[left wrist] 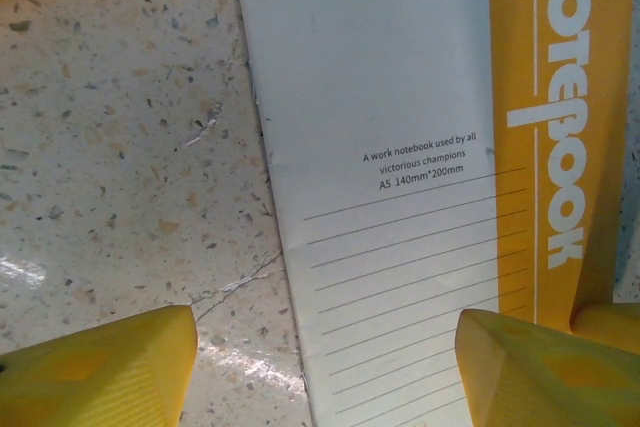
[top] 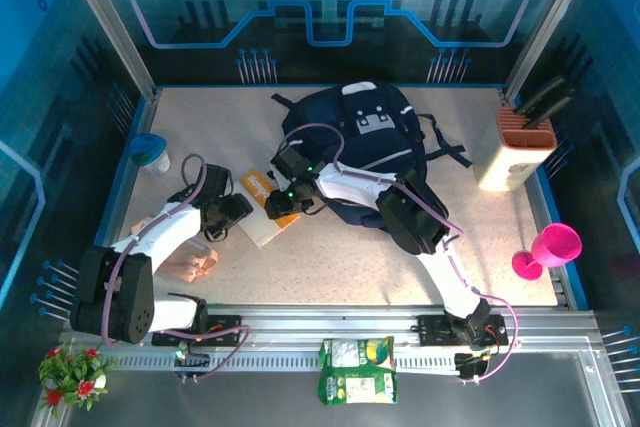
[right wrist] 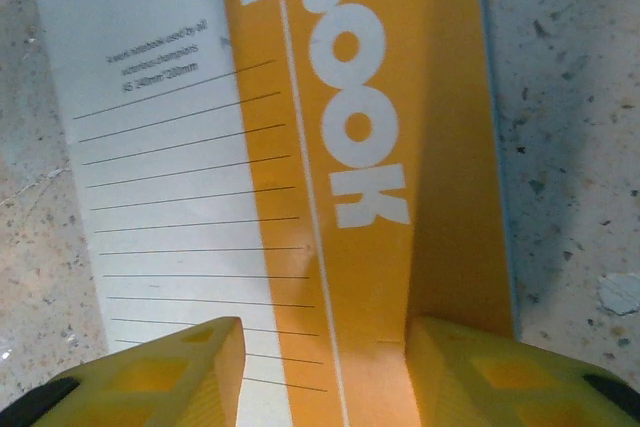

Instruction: Pack books, pencil case, and school supplies into a backpack

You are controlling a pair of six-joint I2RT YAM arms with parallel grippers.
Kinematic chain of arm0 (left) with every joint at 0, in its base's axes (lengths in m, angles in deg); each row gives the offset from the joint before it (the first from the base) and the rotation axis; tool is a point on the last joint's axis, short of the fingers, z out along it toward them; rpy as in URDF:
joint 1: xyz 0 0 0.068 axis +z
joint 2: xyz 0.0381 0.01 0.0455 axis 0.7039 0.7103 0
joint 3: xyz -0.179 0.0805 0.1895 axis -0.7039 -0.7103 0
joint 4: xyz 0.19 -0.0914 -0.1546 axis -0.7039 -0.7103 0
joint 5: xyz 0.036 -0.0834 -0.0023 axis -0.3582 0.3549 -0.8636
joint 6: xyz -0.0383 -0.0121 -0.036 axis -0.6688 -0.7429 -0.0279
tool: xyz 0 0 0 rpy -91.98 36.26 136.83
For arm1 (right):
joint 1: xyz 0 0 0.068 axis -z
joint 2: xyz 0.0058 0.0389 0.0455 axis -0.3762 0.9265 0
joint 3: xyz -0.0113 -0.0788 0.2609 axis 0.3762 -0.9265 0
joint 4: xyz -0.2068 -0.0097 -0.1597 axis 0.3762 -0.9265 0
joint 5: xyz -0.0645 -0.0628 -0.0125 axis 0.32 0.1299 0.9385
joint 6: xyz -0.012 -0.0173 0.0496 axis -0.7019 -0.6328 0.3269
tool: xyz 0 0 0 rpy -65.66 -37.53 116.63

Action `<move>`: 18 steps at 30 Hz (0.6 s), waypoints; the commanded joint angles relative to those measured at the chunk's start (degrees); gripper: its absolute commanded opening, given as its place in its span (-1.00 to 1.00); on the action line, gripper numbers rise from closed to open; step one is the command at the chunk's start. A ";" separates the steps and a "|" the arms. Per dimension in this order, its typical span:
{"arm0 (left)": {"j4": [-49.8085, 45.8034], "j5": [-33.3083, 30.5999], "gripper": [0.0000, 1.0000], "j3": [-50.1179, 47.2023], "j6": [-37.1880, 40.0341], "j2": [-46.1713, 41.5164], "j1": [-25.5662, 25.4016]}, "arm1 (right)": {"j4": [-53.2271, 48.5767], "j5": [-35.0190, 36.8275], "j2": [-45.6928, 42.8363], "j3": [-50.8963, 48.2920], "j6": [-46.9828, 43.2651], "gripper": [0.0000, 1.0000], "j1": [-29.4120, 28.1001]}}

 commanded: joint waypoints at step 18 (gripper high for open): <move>8.88 16.29 -0.07 -4.68 -2.34 1.51 -0.28 | -0.46 1.70 -12.40 -12.96 -0.33 -0.10 1.28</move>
